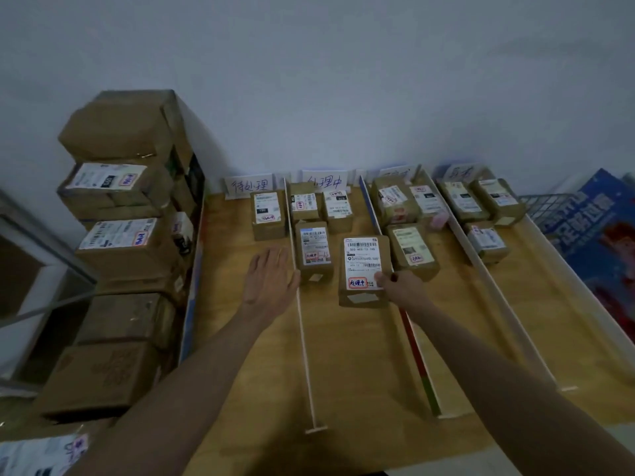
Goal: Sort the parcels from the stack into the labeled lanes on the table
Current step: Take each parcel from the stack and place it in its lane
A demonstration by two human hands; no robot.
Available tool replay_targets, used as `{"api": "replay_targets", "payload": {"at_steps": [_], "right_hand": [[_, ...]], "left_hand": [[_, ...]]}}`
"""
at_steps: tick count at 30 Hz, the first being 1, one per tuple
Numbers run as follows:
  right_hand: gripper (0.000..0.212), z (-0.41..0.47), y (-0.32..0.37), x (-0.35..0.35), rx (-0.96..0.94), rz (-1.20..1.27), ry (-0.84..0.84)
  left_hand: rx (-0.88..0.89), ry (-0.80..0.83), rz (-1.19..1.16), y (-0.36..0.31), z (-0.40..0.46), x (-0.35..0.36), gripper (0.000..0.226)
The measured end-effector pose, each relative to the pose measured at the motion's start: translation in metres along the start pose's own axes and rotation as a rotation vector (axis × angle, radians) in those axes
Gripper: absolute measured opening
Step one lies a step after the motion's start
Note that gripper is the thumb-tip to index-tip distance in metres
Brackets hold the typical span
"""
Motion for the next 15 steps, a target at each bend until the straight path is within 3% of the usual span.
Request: {"api": "replay_targets", "payload": {"at_steps": [15], "right_hand": [[0.036,0.131,-0.016,0.031,-0.021,-0.08,0.16]], "left_hand": [[-0.192,0.057,0.017,-0.02,0.05,0.054,0.055]]}}
Point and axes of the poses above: each hand's wrist, its own z-axis towards the middle knuckle, its own x-axis out of the palm, y = z × x, the point moved 6 cm from there along z, towards the middle knuckle, and after that the axes turned 8 degrees about -y, right-handed, at the moved point
